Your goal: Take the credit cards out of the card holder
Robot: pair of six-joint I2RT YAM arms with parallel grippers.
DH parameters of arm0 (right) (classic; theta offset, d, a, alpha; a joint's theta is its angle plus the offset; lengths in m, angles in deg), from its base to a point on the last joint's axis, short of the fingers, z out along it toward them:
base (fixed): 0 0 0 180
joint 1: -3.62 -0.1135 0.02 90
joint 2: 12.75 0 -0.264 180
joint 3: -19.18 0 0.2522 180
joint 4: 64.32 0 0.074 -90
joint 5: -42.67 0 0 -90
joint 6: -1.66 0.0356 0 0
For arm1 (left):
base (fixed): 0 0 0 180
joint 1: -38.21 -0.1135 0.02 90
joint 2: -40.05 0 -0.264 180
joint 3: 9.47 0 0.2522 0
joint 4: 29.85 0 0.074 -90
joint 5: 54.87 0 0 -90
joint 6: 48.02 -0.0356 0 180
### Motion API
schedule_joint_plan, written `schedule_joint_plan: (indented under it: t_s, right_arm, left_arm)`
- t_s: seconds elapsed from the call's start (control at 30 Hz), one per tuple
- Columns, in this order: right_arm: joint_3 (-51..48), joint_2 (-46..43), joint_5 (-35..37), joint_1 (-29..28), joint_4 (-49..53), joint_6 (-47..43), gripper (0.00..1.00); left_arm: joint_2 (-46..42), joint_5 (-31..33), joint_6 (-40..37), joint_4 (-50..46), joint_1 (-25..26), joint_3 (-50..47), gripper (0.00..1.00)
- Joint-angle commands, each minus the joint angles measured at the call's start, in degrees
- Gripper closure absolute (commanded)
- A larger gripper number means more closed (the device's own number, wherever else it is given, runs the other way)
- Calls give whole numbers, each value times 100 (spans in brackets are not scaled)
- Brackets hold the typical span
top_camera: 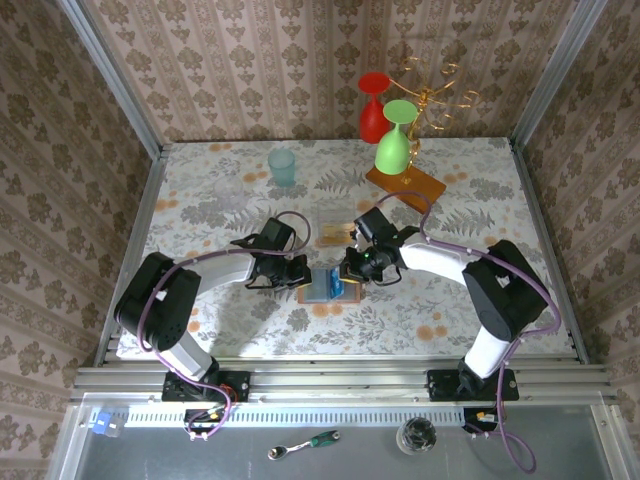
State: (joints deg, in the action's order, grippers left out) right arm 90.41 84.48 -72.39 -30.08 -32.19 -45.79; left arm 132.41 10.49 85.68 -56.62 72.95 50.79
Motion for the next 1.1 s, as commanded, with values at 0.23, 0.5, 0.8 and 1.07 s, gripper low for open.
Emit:
schedule_joint_plan:
  t_s: [0.23,0.5,0.8,1.07]
  right_arm:
    - [592,-295,334,139,959,-942,95]
    - [1823,268,470,179,2315,-3271,97]
    - [2920,731,1649,179,3112,-6317,99]
    - [3743,1134,2349,187,3598,-8364,100]
  left_arm:
    - [-443,-3,-21,-178,-143,88,93]
    - [-707,34,-20,-147,-299,-196,92]
    - [-976,47,-14,-96,-450,-509,92]
    - [-1147,22,-33,-100,-624,-701,91]
